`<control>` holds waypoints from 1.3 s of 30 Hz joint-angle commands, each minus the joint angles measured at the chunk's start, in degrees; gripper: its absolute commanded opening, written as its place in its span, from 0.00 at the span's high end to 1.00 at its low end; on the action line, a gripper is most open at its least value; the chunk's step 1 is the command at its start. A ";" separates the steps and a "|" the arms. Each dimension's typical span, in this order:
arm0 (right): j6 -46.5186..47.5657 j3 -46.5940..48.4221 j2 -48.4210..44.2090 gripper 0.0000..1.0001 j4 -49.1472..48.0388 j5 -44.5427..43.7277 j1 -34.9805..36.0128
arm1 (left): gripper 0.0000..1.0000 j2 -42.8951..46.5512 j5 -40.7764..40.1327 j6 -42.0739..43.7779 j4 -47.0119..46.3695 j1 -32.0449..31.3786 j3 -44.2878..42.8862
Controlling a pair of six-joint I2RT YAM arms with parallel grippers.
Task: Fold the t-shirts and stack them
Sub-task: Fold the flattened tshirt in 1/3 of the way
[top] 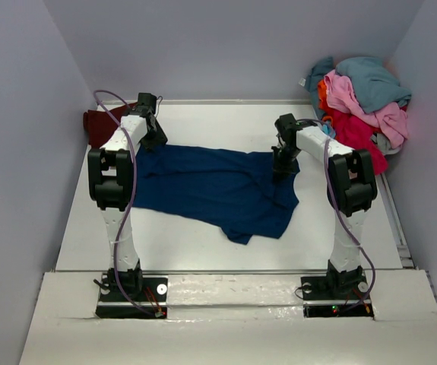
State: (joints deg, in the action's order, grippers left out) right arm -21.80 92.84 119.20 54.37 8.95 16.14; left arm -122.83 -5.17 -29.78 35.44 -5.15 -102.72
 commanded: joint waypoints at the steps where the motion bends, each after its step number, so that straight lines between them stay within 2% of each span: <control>1: 0.80 1.38 -1.60 0.93 -1.63 0.63 0.12 | 0.48 4.17 -0.46 0.86 0.24 0.31 0.06; 19: 2.20 1.30 -7.31 0.93 1.70 -0.16 6.09 | 0.48 4.35 -0.54 0.69 0.16 0.84 0.15; 30: 2.47 -3.62 -11.70 0.93 2.23 1.41 10.40 | 0.49 4.26 -0.19 0.69 -0.02 0.84 0.50; 39: 5.36 -6.18 -11.88 0.93 2.58 4.06 13.65 | 0.49 4.17 0.07 0.60 -0.02 0.84 0.06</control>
State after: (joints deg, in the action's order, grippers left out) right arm -18.90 87.11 109.23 55.96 11.07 27.20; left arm -122.83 -5.02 -29.78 35.42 -4.62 -102.72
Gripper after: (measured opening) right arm 0.072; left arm 0.516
